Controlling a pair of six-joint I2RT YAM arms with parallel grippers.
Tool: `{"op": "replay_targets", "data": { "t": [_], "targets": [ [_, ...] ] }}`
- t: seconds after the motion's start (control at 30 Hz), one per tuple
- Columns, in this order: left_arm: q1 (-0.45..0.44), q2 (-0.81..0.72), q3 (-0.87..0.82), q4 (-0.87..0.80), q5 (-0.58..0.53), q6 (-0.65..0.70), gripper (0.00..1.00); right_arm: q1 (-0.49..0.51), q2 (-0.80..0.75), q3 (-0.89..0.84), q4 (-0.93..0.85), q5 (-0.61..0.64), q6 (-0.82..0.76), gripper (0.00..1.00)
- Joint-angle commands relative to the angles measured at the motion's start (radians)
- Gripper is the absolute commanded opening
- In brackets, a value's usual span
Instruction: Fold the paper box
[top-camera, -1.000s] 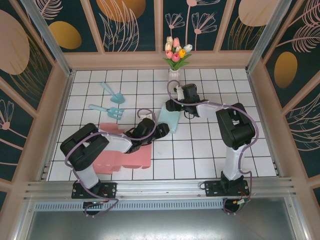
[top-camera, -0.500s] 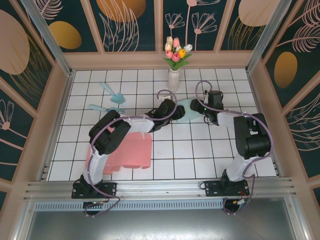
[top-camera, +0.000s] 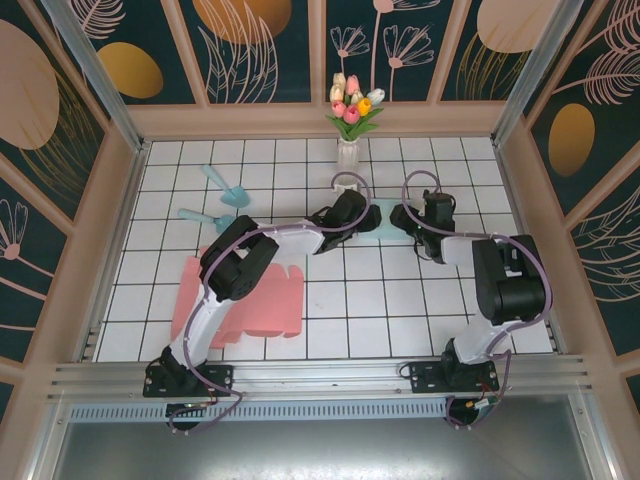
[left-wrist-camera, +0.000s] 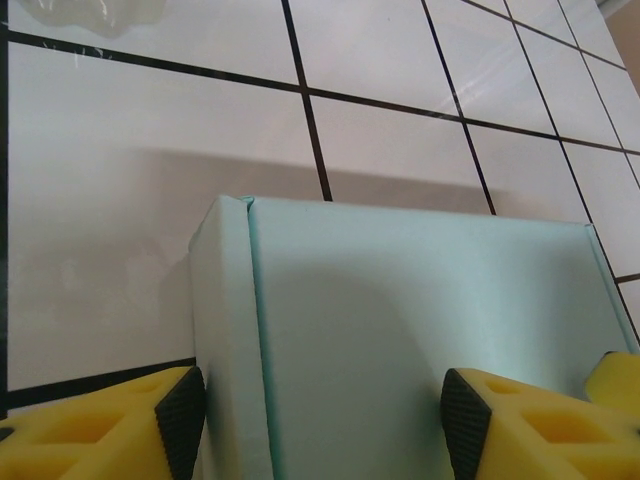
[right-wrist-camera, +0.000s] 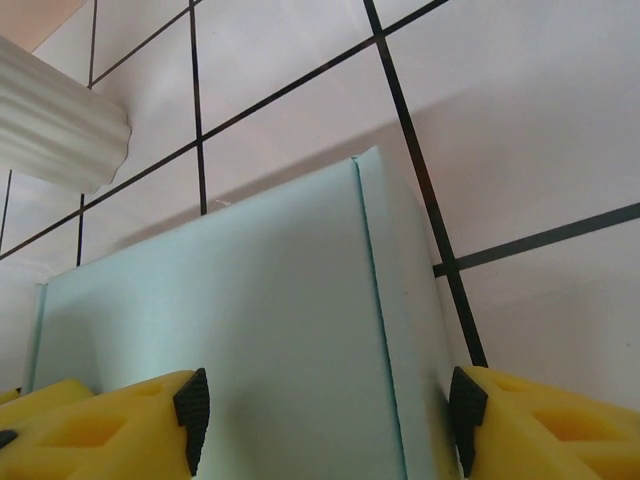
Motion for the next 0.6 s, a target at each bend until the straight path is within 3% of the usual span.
{"op": "replay_targets", "data": {
  "t": [0.0, 0.17, 0.33, 0.47, 0.57],
  "targets": [
    [-0.006, -0.012, 0.024, -0.042, -0.022, 0.020, 0.67, 0.006, -0.068, -0.015, 0.035, 0.049, 0.025, 0.68],
    [0.009, -0.076, -0.026, -0.052, -0.058, 0.012, 0.70, 0.006, -0.160, -0.015, -0.038, 0.144, 0.014, 0.70],
    [0.025, -0.247, -0.193, -0.011, -0.122, 0.008, 0.72, 0.012, -0.341, -0.079, -0.084, 0.187, 0.021, 0.71],
    [0.032, -0.478, -0.442, 0.046, -0.217, -0.013, 0.71, 0.053, -0.442, -0.085, -0.116, 0.131, -0.020, 0.69],
    [0.061, -0.706, -0.663, 0.071, -0.260, -0.026, 0.72, 0.153, -0.429, -0.038, -0.132, 0.062, -0.103, 0.67]
  ]
}}
